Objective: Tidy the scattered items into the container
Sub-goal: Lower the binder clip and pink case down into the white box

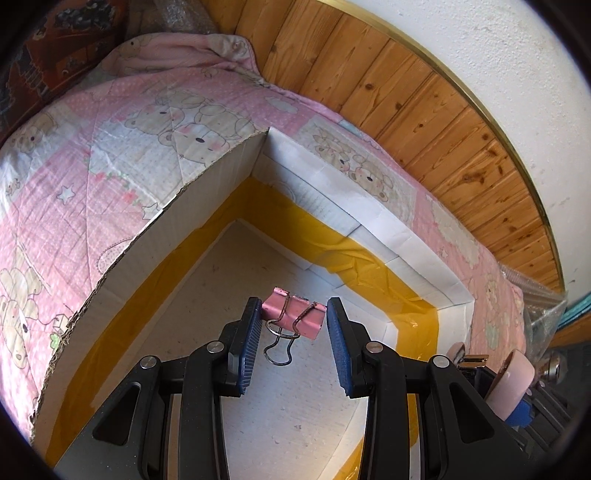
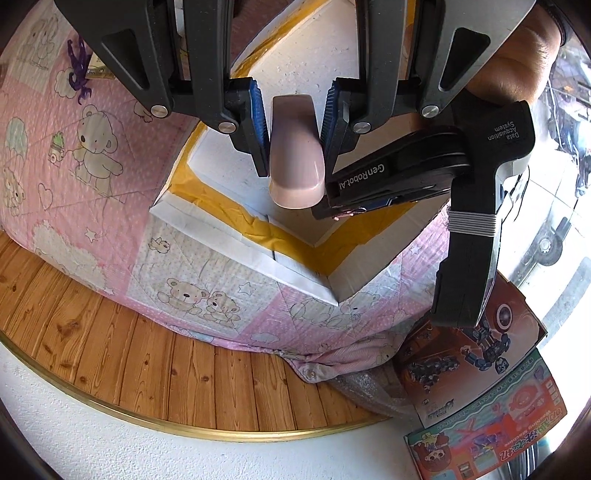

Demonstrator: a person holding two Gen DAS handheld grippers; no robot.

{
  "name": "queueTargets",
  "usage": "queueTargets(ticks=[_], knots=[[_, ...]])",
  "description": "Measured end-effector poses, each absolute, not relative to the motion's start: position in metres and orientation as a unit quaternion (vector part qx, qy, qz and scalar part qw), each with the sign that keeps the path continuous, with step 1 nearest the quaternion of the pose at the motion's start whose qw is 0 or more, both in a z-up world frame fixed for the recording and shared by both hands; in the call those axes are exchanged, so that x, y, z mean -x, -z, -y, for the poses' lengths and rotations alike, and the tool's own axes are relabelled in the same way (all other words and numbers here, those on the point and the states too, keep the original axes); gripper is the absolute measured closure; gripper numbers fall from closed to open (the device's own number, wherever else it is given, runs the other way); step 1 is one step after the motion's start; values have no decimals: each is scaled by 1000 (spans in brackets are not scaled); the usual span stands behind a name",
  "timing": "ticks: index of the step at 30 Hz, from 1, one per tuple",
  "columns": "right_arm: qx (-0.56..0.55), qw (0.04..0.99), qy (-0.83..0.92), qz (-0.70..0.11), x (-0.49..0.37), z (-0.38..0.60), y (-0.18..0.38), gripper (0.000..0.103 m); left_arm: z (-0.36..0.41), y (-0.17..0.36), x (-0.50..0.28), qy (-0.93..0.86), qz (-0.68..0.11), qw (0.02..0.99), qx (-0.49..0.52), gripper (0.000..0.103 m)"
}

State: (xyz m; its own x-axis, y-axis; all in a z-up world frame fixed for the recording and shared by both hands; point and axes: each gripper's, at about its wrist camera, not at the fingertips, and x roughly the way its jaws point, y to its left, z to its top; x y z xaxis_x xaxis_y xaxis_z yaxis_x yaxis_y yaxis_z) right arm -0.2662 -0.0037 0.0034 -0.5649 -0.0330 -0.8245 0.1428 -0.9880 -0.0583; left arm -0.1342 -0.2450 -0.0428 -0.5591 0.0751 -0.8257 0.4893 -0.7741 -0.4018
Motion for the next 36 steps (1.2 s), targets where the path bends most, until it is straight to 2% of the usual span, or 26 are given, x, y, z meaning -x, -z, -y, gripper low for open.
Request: queueTargets(ticks=[8, 17, 36], knots=[[-489, 45, 869, -61, 280, 0, 15, 76, 246, 47, 136, 827, -303, 132, -455, 66], [-508, 40, 853, -111, 291, 1, 31, 76, 248, 55, 144, 822, -294, 138, -467, 66], [-552, 35, 811, -191, 318, 0, 57, 76, 236, 68, 159, 824, -220, 163, -497, 66]])
